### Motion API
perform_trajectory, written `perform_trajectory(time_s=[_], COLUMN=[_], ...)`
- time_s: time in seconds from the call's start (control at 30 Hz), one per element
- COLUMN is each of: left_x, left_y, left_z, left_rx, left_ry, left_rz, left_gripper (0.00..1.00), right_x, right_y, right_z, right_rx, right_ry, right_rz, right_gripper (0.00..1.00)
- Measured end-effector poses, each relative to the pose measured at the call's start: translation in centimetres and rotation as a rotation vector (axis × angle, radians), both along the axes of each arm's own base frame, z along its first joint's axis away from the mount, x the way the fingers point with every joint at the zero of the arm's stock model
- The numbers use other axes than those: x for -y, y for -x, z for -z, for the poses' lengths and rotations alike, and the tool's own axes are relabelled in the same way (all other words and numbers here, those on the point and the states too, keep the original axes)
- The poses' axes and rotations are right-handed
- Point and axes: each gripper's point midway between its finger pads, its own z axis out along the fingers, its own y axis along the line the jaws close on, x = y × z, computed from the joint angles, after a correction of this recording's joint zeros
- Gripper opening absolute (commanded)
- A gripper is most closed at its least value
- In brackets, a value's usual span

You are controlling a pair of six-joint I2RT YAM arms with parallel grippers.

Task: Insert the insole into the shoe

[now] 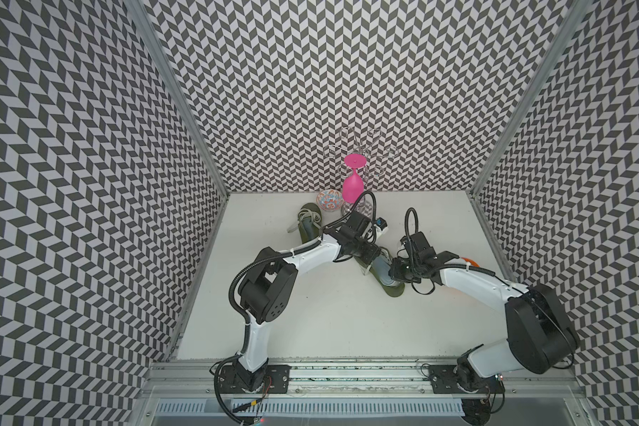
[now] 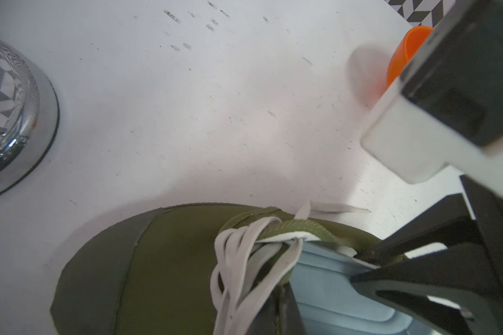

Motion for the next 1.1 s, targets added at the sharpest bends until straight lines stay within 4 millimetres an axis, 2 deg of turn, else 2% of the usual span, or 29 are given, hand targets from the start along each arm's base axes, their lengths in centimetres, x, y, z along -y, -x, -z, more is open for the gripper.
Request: perform_trajectory(time_s=[0.4, 0.63, 0.8, 0.97, 1.1], left_x=[-0.2, -0.5, -1.1, -1.3, -1.5], left_y=[0.0, -0.2, -0.8, -1.2, -1.8], left_z=[-0.3, -0.4, -0.6, -0.5, -0.4], left_rx=[-0.03, -0.074, -0.127, -0.147, -0.134], left_ry=[0.033, 0.059, 0.086, 0.089, 0.085], left_rz=[0.017, -0.008, -0.064, -0.109, -0.167], left_gripper=[0.0, 0.0, 0.0, 0.0, 0.0], right_x=[1.0, 0.1, -0.1, -0.1, -0.2], right_y=[0.0, 0.2, -0.3, -0.9, -1.2], right_z=[1.5, 2.4, 2.7, 2.4, 1.7], right_rx=[0.105, 0.111, 0.112, 0.098, 0.078], right_ry=[0.138, 0.167, 0.193, 0.221, 0.237], right_rz=[-0.014, -0.045, -0.049, -0.044, -0.051], right_gripper=[0.13, 0.16, 0.16, 0.29, 0.47])
